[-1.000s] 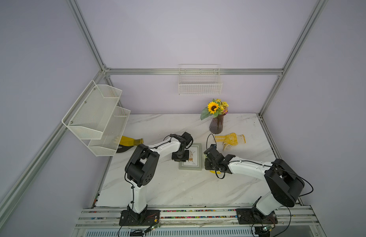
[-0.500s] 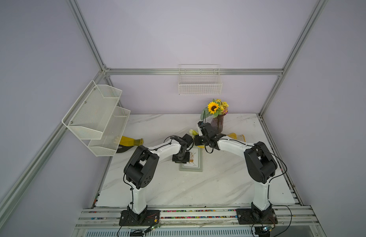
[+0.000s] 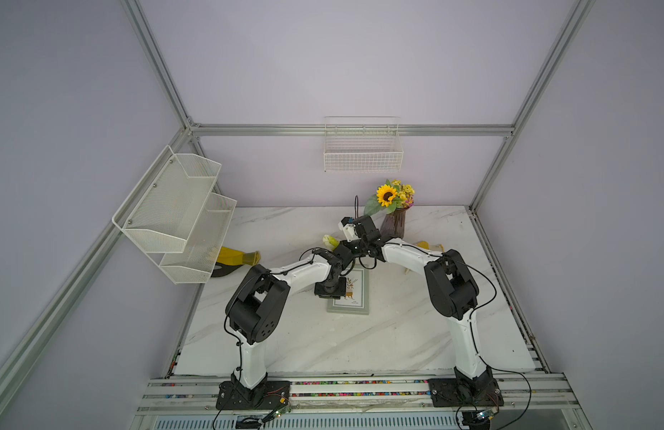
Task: Wipe the picture frame with a cloth
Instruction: Wipe the dirt from the picture frame.
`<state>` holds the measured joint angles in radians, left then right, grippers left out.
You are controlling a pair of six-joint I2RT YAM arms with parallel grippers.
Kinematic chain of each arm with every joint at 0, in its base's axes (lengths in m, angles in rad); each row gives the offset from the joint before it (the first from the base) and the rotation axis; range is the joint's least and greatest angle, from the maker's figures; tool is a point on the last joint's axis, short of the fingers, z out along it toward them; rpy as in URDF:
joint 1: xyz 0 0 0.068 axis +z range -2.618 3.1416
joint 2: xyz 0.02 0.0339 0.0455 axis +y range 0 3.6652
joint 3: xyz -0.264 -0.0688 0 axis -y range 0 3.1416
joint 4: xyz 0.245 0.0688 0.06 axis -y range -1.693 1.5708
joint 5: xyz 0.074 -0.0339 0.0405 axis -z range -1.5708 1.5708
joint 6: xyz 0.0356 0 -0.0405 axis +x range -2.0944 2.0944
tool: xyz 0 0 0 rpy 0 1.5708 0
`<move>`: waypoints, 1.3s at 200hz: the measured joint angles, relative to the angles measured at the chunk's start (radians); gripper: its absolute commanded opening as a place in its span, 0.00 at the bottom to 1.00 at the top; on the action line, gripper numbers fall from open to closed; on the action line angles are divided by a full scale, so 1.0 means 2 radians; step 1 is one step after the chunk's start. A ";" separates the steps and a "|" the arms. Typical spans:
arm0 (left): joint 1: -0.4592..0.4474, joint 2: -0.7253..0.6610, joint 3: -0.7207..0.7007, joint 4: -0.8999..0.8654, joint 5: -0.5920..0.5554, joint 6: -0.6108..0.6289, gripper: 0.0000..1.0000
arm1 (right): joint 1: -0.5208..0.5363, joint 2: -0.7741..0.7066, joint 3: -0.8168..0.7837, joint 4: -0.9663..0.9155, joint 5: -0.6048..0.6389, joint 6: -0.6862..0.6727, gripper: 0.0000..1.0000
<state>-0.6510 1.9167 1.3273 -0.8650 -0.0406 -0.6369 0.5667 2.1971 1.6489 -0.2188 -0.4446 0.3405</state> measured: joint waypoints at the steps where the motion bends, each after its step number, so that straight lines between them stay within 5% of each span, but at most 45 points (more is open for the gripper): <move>1: 0.000 0.000 0.000 0.000 0.000 0.000 0.15 | 0.000 0.000 0.000 0.000 -0.001 0.000 0.00; 76: -0.001 0.002 0.002 -0.002 0.002 -0.016 0.15 | -0.006 0.033 -0.005 -0.002 -0.068 0.004 0.00; 161: -0.001 0.002 0.002 -0.002 0.002 -0.024 0.15 | -0.062 -0.109 -0.174 -0.011 0.030 -0.005 0.00; 221: -0.001 0.002 0.002 -0.001 0.004 -0.030 0.15 | -0.059 -0.133 -0.240 0.052 0.010 0.019 0.00; 260: -0.001 0.002 0.002 0.000 0.004 -0.038 0.15 | -0.027 -0.241 -0.365 0.070 0.020 0.060 0.00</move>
<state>-0.6533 1.9217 1.3312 -0.8654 -0.0334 -0.7136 0.5125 1.7145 0.9188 -0.0784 -0.4046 0.4606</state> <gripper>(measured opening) 0.251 0.103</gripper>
